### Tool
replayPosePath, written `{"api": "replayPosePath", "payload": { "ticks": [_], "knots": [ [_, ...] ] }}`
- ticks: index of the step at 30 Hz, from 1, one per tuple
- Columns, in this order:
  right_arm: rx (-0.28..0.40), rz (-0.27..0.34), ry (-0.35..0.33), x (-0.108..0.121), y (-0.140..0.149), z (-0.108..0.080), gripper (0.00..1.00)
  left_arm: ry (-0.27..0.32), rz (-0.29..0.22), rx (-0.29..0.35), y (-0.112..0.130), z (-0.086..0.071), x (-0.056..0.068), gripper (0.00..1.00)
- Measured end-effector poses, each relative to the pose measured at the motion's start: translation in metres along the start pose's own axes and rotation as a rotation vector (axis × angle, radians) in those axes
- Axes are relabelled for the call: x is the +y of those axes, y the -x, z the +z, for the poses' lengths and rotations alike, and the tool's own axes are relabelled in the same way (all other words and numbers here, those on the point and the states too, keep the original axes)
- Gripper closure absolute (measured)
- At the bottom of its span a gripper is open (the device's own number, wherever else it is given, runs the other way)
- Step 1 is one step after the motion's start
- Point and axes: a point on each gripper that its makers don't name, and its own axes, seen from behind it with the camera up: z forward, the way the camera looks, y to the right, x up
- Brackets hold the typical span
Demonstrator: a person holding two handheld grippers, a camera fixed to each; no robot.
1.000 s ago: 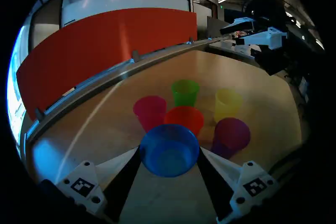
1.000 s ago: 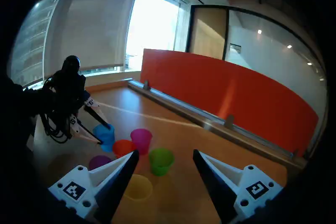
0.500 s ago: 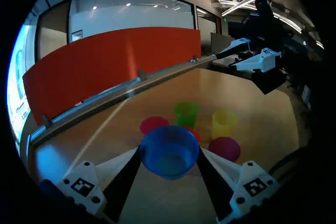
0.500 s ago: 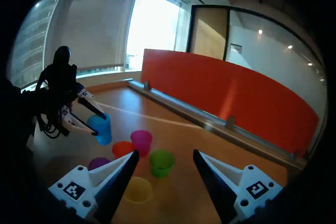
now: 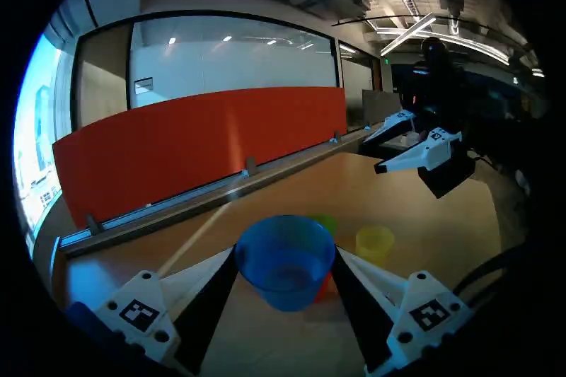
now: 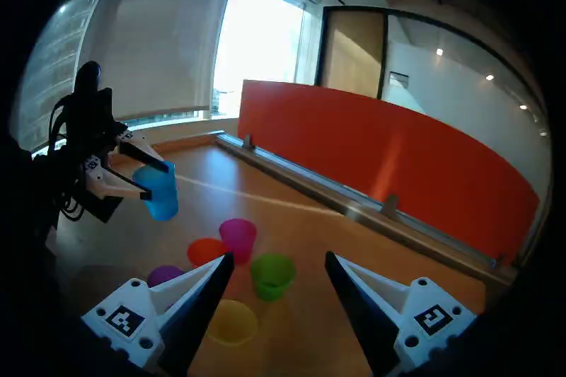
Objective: Pour water
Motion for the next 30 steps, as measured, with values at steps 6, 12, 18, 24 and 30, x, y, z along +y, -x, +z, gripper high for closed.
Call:
{"api": "replayPosePath", "payload": {
  "ticks": [6, 12, 18, 24, 30],
  "knots": [
    [-0.013, -0.007, -0.01, -0.001, 0.003, 0.003, 0.0, -0.011, -0.014, 0.047, -0.018, -0.011, -0.002, 0.13],
    [-0.035, -0.012, -0.029, -0.005, 0.009, 0.012, 0.0, -0.025, -0.019, 0.094, -0.034, -0.021, -0.002, 0.13],
    [-0.06, -0.018, -0.051, -0.008, 0.015, 0.023, 0.0, -0.028, -0.017, 0.114, -0.043, -0.03, 0.0, 0.13],
    [-0.097, -0.027, -0.08, -0.012, 0.027, 0.037, 0.0, -0.038, -0.022, 0.136, -0.049, -0.035, 0.001, 0.13],
    [-0.139, -0.045, -0.109, -0.015, 0.039, 0.053, 0.0, -0.045, -0.033, 0.151, -0.051, -0.04, 0.0, 0.13]
  ]
}}
